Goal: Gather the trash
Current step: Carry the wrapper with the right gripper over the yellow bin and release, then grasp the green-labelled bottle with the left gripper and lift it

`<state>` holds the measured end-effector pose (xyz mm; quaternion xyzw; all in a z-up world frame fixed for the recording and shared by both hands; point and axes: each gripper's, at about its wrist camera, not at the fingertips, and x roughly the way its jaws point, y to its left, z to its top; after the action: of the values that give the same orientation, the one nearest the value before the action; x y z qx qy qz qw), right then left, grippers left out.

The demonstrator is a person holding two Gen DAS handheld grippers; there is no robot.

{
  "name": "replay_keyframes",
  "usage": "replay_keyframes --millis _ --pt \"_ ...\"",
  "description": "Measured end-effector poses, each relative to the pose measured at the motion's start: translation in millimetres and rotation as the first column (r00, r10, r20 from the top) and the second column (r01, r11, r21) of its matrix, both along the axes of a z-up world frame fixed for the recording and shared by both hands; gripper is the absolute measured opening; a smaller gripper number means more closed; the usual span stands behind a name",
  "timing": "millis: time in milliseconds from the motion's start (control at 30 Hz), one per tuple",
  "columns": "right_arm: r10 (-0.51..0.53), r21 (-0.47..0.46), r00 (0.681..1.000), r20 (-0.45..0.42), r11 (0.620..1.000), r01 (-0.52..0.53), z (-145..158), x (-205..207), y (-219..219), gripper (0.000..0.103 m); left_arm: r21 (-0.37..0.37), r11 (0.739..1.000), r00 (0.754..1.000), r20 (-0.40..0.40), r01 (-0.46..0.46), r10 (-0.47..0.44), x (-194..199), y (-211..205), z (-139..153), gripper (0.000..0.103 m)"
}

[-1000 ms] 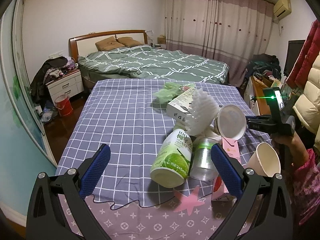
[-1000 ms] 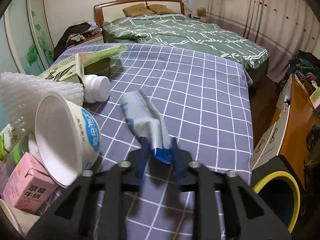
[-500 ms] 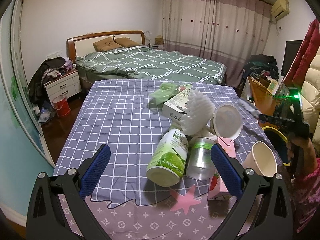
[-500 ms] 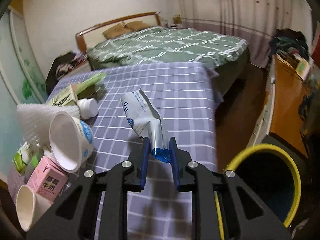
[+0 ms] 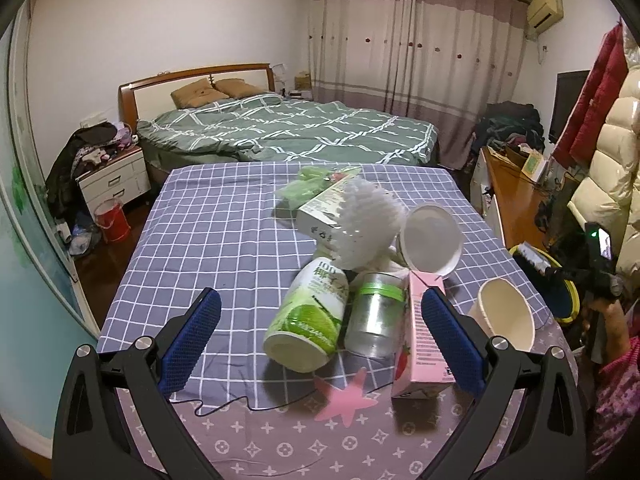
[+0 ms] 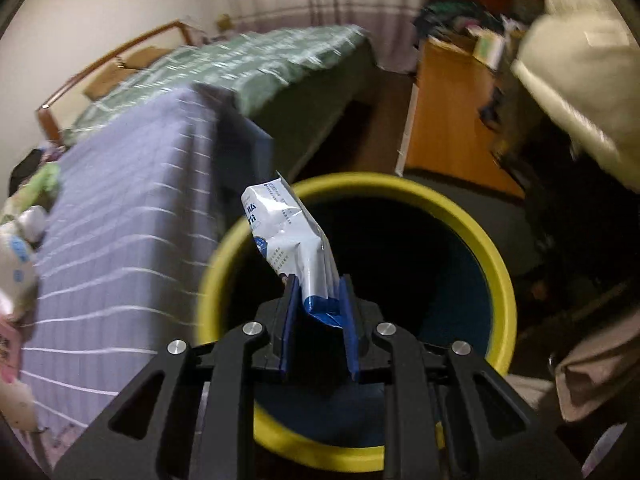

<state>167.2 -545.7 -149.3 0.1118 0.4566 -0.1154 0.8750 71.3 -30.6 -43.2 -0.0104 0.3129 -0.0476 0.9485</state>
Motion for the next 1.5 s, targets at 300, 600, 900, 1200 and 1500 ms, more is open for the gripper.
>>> replay_keyframes --millis 300,600,900,1200,1500 --pt "-0.091 -0.062 0.994 -0.054 0.994 0.088 -24.1 1.4 -22.6 0.039 0.012 1.000 1.000 -0.014 0.021 -0.021 1.1 -7.1 0.3 0.099" --pt "-0.073 -0.074 0.997 -0.011 0.995 0.072 -9.2 -9.4 -11.4 0.041 0.032 0.999 0.997 -0.068 0.038 -0.036 22.1 -4.1 -21.5 0.099" --pt "-0.052 -0.056 0.999 0.005 0.997 0.053 -2.6 -13.6 -3.3 0.042 0.107 0.983 0.981 -0.140 0.146 -0.131 40.3 4.7 -68.4 0.091" --pt "-0.030 -0.042 1.000 0.003 0.999 0.030 -2.8 -12.0 5.3 0.042 0.217 0.959 0.981 -0.105 0.181 -0.161 50.5 1.8 -83.8 0.076" --pt "-0.021 -0.017 1.000 0.009 1.000 0.021 -4.3 -13.1 7.1 0.042 0.219 0.949 0.970 -0.136 0.226 -0.199 65.0 5.9 -90.2 0.055"
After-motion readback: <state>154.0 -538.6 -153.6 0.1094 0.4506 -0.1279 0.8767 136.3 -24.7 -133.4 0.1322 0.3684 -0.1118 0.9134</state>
